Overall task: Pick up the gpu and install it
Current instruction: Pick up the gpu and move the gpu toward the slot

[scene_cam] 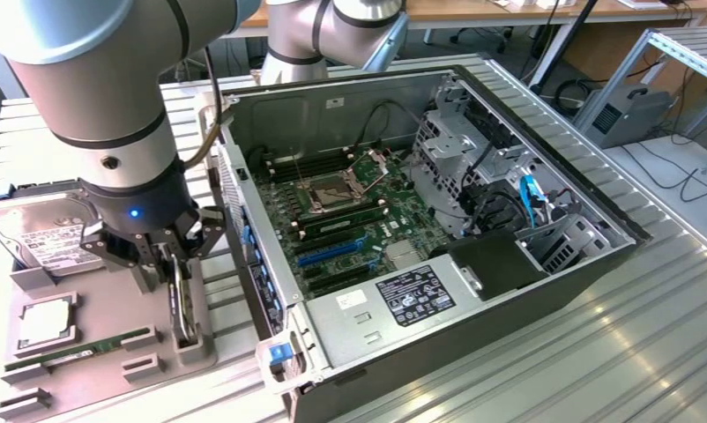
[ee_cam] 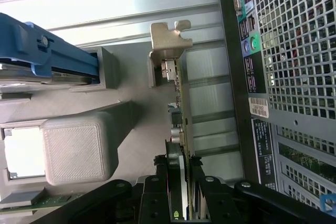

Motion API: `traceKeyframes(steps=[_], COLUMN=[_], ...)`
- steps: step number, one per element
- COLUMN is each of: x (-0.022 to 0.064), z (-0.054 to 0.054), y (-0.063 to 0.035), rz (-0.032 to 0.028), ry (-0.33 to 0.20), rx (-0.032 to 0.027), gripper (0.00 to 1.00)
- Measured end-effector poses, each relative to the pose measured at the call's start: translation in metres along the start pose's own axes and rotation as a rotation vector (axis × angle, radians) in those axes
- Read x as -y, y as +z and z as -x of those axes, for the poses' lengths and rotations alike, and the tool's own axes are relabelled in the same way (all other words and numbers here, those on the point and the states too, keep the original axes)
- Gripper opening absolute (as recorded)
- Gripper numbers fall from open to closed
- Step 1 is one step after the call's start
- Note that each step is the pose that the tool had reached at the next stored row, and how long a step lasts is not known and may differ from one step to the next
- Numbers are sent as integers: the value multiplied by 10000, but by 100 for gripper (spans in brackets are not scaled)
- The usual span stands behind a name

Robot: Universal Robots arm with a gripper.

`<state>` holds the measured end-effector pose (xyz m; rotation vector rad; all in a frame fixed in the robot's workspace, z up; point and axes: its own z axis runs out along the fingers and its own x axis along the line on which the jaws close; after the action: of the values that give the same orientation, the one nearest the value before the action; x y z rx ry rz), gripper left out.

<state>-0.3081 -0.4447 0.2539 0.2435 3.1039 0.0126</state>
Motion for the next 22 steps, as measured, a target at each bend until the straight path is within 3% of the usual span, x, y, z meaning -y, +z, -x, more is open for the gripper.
traceKeyframes(steps=[22], x=[-1], z=[2], y=[-97], rz=[0], ry=[0], rx=[0], gripper=[28])
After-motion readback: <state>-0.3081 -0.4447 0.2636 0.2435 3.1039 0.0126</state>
